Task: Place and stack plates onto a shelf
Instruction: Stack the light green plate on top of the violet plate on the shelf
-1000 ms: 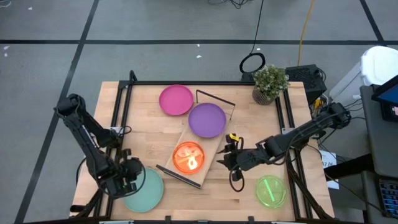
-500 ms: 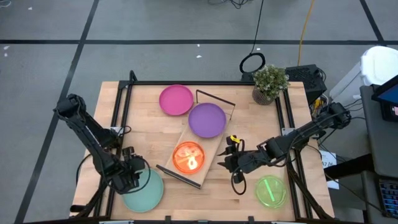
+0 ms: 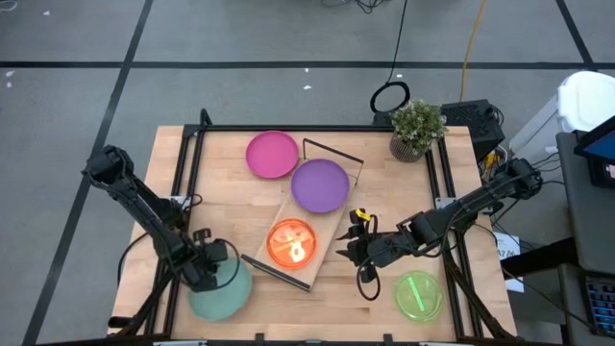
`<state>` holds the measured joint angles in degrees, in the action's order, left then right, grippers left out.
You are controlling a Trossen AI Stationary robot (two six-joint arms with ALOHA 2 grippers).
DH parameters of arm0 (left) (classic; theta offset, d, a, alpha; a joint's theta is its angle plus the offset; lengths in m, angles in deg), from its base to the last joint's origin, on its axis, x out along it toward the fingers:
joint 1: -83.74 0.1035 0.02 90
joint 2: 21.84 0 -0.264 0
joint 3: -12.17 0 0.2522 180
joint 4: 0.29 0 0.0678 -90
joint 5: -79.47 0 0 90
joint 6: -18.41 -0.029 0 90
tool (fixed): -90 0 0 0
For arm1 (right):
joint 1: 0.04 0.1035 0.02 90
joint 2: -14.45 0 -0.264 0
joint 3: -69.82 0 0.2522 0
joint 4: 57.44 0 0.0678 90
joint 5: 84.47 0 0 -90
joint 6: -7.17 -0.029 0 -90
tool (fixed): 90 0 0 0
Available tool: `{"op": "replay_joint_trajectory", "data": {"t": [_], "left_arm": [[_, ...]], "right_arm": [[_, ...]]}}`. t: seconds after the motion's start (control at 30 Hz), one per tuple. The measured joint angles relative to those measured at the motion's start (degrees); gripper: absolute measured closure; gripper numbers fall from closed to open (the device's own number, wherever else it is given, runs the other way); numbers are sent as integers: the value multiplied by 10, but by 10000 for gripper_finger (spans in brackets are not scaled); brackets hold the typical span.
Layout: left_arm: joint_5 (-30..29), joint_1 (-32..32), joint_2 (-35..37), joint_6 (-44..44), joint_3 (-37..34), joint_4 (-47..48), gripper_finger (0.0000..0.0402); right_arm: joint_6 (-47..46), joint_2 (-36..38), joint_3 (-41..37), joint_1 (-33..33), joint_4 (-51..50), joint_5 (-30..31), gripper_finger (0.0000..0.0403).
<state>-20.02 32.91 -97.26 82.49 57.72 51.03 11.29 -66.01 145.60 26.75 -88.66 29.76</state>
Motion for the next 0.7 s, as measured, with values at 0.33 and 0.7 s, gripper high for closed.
{"op": "replay_joint_trajectory", "data": {"t": [0.33,0.7], "left_arm": [[5,5,47,-29,4,3,392],[-14,-1,178,-23,2,28,394]], "right_arm": [[0,0,0,0,-8,0,261],[0,0,0,0,-12,0,261]]}}
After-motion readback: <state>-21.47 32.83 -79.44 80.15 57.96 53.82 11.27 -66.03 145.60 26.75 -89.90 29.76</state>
